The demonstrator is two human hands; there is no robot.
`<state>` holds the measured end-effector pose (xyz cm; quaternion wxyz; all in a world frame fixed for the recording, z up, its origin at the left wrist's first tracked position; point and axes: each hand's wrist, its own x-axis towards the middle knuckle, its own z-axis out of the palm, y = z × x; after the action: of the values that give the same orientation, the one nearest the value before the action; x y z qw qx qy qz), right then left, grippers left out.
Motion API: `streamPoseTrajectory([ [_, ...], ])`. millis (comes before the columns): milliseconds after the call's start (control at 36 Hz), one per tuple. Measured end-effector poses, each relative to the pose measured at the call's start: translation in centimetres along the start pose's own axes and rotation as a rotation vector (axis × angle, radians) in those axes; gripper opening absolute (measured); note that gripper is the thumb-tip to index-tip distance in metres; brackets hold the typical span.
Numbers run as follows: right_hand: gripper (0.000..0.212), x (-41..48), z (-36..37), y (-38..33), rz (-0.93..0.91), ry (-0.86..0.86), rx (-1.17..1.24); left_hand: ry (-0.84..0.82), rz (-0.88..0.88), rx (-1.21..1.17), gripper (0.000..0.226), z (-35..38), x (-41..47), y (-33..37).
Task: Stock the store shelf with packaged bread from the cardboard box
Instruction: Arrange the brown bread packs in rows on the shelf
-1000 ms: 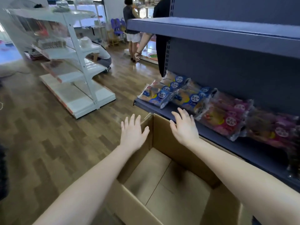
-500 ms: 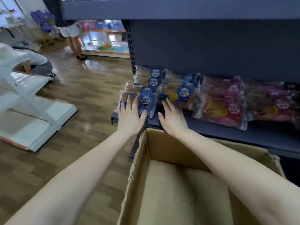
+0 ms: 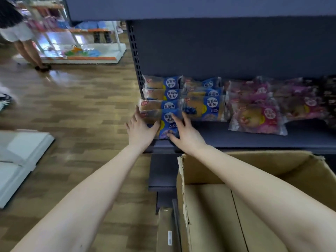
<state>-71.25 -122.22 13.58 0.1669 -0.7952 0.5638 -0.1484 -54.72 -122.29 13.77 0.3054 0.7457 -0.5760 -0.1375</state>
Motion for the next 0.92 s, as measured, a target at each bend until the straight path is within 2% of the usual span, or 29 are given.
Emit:
streamPoseTrajectory([
  [139, 0.069, 0.1, -0.2, 0.3, -0.010, 0.062, -0.033, -0.006, 0.010, -0.090, 0.102, 0.0, -0.1, -0.5],
  [278, 0.066, 1.4, -0.8, 0.7, 0.044, 0.225, -0.059, 0.053, -0.034, -0.195, 0.083, -0.9, 1.9, -0.6],
  [389, 0.078, 4.1, -1.6, 0.4, 0.071, 0.140, -0.115, 0.022, -0.047, -0.193, 0.079, -1.7, 5.1, -0.8],
  [500, 0.089, 6.7, -1.7, -0.2, 0.081, 0.098, -0.186, -0.105, -0.065, -0.225, 0.077, -1.3, 8.0, -0.4],
  [639, 0.091, 8.9, -1.1, -0.5, 0.116, 0.065, -0.233, -0.294, -0.084, -0.270, 0.084, -0.4, 10.3, 0.0],
  [861, 0.085, 9.8, -0.1, -0.3, 0.127, 0.092, -0.227, -0.278, -0.063, -0.384, 0.077, 0.9, 10.9, -0.6],
  [917, 0.083, 9.7, 0.1, -0.3, 0.131, 0.104, -0.220, -0.276, -0.070, -0.420, 0.084, 1.0, 10.9, -0.8],
])
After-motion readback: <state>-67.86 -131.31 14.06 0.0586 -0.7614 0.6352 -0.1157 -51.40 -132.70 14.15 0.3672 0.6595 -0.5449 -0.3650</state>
